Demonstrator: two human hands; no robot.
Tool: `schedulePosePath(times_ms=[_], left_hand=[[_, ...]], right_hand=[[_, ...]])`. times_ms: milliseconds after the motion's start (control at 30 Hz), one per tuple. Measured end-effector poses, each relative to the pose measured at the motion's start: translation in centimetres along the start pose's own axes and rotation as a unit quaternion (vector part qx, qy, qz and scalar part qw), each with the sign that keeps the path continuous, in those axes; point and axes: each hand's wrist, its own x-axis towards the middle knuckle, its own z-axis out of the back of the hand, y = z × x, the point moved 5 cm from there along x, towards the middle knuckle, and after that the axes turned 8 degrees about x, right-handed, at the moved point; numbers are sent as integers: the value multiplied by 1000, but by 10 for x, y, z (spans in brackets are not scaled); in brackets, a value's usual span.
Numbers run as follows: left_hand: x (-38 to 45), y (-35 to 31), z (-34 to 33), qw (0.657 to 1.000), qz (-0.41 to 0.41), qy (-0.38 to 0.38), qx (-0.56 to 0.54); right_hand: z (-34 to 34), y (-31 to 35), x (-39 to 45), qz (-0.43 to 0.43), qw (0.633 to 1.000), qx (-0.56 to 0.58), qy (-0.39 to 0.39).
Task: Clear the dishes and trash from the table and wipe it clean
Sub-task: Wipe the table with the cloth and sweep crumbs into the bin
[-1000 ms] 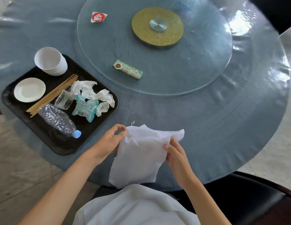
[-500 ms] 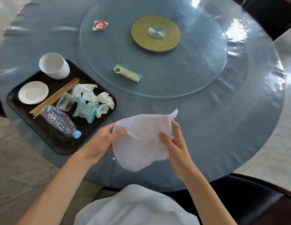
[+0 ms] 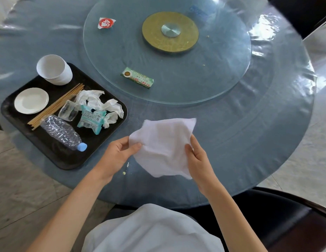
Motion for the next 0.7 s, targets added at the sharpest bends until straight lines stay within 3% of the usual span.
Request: schedulePosePath(times_ms=[167, 367, 567, 700], left_hand=[[2, 1, 0, 998, -10, -59, 37], [4, -6, 1, 996, -18, -69, 52], [11, -20, 6, 993, -30, -70, 92], [26, -33, 11, 983, -26, -104, 148]], right_hand=[[11, -9, 6, -6, 996, -60, -62], [28, -1, 3, -10, 989, -84, -119], [36, 11, 11, 54, 987, -119, -97], [32, 17, 24, -2, 983, -176, -49]])
